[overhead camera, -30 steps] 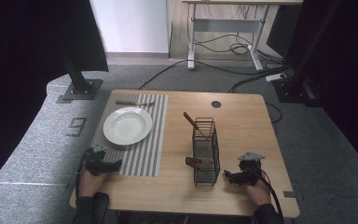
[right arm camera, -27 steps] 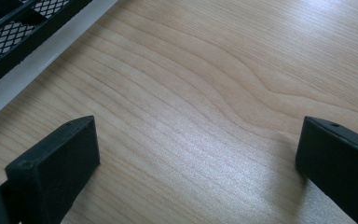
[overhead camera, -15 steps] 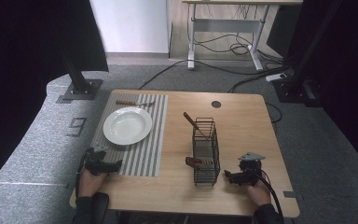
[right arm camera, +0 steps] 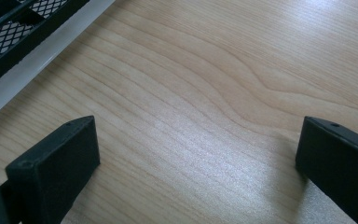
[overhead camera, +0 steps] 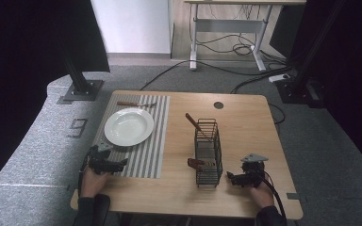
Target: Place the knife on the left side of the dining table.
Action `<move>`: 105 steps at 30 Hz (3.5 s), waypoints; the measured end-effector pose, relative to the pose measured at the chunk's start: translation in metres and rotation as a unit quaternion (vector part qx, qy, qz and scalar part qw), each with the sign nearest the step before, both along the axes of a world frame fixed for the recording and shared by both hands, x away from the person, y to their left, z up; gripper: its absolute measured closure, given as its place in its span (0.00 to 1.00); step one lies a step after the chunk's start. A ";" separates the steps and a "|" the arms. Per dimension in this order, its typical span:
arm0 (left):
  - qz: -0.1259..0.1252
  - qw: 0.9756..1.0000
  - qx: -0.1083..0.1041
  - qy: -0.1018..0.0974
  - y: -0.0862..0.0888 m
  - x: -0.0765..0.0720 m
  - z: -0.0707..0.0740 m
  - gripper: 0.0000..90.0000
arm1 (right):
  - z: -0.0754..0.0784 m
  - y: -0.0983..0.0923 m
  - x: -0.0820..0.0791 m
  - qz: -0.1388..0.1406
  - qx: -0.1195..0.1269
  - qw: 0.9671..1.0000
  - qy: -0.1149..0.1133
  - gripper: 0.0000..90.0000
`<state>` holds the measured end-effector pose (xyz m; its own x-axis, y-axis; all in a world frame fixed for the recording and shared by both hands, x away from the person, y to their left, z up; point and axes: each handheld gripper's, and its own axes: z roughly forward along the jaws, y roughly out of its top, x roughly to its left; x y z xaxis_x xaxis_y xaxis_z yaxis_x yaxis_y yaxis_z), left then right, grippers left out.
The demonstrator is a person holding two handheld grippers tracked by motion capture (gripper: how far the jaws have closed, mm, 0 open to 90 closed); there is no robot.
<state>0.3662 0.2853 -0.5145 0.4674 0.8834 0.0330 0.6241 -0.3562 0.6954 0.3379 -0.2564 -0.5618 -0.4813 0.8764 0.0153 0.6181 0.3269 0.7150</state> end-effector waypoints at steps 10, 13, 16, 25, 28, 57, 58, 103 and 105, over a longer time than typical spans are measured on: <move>-0.025 0.999 -0.002 -0.021 -0.020 0.004 0.025 0.00 | 0.000 0.000 0.000 0.000 0.000 1.000 0.000 0.00; -0.032 0.999 -0.002 -0.026 -0.025 0.005 0.033 0.00 | 0.000 0.000 0.000 0.000 0.000 1.000 0.000 0.00; -0.039 0.999 -0.004 -0.030 -0.030 0.006 0.040 0.00 | 0.000 0.000 0.000 0.000 0.000 1.000 0.000 0.00; -0.043 0.998 -0.016 -0.035 -0.041 0.013 0.057 0.00 | 0.000 0.000 0.000 0.000 0.000 1.000 0.000 0.00; -0.049 0.998 -0.017 -0.041 -0.046 0.015 0.063 0.00 | 0.000 0.000 0.000 0.000 0.000 1.000 0.000 0.00; -0.106 0.992 -0.042 -0.048 -0.117 0.040 0.115 0.00 | 0.000 0.000 0.000 0.000 0.001 1.000 -0.001 0.00; -0.107 0.992 -0.042 -0.048 -0.120 0.041 0.117 0.00 | 0.000 0.000 0.000 0.000 0.001 1.000 -0.001 0.00; -0.082 0.979 -0.178 0.048 -0.221 0.086 0.126 0.42 | 0.000 0.000 0.000 -0.001 0.001 1.000 0.001 0.00; -0.082 0.977 -0.189 0.055 -0.222 0.088 0.124 0.48 | 0.000 0.000 0.000 -0.001 0.001 1.000 0.001 0.00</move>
<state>0.4542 0.0633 -0.3904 0.5856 0.7356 -0.3406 0.6593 -0.1878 0.7280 0.3376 -0.2563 -0.5616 -0.4799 0.8771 0.0172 0.6196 0.3251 0.7144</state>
